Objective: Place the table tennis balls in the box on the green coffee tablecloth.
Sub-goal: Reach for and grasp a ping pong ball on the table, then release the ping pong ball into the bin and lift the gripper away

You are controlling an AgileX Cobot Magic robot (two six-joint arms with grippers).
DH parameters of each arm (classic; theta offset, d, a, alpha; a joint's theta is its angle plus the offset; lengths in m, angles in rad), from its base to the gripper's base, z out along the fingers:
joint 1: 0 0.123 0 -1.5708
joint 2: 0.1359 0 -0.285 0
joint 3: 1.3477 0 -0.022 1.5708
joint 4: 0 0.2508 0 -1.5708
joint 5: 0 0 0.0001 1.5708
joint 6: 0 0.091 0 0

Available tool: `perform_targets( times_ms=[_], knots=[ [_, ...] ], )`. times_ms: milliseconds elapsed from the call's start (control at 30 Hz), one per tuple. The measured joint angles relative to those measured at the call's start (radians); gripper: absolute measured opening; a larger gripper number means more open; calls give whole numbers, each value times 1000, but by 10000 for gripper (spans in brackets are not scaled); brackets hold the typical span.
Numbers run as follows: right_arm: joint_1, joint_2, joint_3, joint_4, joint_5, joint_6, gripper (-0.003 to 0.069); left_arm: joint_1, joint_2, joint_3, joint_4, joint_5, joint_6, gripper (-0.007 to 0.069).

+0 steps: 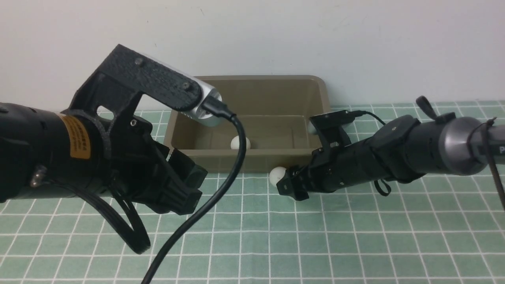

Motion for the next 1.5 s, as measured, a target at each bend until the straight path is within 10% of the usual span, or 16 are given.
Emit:
perform_targets(
  times_ms=[500, 667, 1500],
  knots=[
    [0, 50, -8, -14, -19, -4, 506, 0, 0, 0, 0, 0, 0, 426],
    [0, 51, -8, -14, -31, -5, 356, 0, 0, 0, 0, 0, 0, 426],
    [-10, -218, -25, -256, 213, 86, 361, 0, 0, 0, 18, 0, 0, 426]
  ],
)
